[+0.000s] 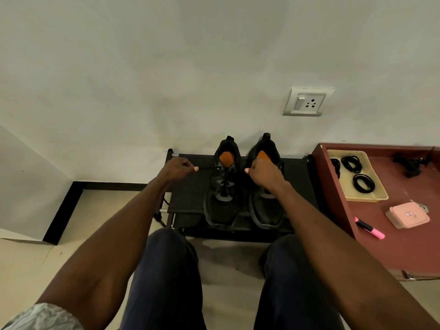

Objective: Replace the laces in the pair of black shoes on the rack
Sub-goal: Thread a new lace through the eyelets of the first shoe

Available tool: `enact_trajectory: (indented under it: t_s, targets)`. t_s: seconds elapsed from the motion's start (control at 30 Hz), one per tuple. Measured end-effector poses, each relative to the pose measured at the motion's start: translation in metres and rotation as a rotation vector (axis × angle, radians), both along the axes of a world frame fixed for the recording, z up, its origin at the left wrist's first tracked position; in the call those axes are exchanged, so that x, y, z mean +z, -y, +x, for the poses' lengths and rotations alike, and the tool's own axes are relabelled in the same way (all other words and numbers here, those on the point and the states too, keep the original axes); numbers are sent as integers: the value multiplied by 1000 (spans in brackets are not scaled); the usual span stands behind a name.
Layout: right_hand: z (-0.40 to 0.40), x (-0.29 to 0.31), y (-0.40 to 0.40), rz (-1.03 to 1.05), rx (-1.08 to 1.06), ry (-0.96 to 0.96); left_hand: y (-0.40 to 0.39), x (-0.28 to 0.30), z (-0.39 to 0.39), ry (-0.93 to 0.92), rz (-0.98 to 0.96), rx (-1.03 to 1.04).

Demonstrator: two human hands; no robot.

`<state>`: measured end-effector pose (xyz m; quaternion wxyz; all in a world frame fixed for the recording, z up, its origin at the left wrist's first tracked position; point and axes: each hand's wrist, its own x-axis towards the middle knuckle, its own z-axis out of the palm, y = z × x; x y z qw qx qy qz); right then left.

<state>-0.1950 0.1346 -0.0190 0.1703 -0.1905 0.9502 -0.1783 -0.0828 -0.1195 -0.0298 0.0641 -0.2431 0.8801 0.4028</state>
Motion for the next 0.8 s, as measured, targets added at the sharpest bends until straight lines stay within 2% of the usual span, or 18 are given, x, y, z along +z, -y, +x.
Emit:
enact_trajectory:
  t_s: [0.1,0.2,0.3,0.43,0.57,0.7,0.8]
  targets:
    - [-5,43,-9,-50,-9,53,-2,44,12,-18,181,66]
    - [-6,98,-8,-306,-104,179,-13,99,13,-81,328,47]
    - [4,152,-8,-570,-222,401,-29,156,11,-192,489,50]
    - [19,216,-4,-854,-178,596,-52,222,6,-350,679,21]
    - [30,258,-1,-1140,-169,722,-72,263,3,-474,854,26]
    - [36,286,-4,-1336,-113,754,-77,292,4,-617,1024,81]
    - [34,304,-6,-1382,-48,610,-77,308,1,-688,1005,55]
